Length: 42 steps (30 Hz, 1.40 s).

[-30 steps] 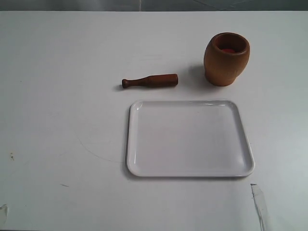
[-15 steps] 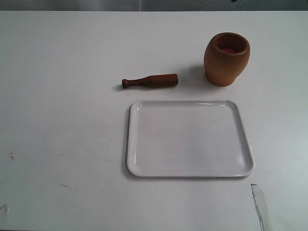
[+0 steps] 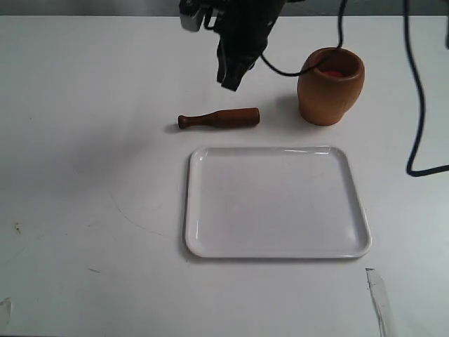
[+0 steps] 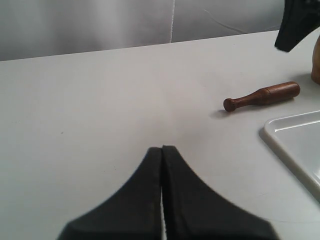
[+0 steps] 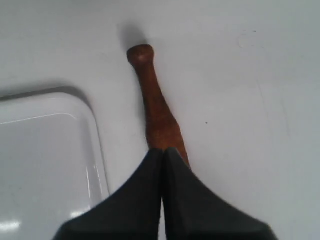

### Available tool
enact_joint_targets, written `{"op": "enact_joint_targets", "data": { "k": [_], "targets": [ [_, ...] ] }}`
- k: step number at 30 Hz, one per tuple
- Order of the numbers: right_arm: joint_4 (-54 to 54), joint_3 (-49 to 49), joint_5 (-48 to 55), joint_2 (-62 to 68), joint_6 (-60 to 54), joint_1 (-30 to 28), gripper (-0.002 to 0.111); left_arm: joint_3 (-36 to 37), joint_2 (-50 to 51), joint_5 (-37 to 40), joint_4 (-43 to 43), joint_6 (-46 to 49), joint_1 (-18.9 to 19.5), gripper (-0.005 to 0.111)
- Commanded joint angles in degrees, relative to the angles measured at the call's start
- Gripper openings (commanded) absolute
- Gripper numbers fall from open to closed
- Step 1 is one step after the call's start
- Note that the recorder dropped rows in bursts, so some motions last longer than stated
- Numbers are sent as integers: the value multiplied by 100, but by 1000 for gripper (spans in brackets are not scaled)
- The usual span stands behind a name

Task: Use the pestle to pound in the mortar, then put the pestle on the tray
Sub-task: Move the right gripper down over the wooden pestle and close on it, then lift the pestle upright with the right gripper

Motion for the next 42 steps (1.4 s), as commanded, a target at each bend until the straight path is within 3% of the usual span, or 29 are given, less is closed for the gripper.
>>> {"op": "enact_joint_targets", "data": {
  "k": [1, 6, 14, 17, 28, 37, 39, 42],
  "targets": [
    [-138, -193, -254, 434, -59, 218, 0, 3, -7, -17, -42, -47, -44, 0],
    [-249, -193, -614, 626, -59, 449, 4, 3, -7, -17, -42, -47, -44, 0],
    [19, -193, -944, 753, -95, 529, 52, 3, -7, -17, -42, -47, -44, 0],
    [-20, -193, -944, 833, -95, 529, 58, 3, -7, -17, -42, -47, -44, 0],
    [-155, -193, -1048, 1141, -122, 529, 57, 3, -7, -17, -42, -47, -44, 0],
    [-627, -193, -1026, 1364, -122, 529, 47, 3, -7, -17, -42, -47, -44, 0],
    [-647, -193, -1018, 1364, -122, 529, 40, 3, -7, -17, -42, -47, -44, 0],
    [-676, -193, -1018, 1364, -122, 529, 16, 3, -7, -17, -42, -47, -44, 0]
  ]
}}
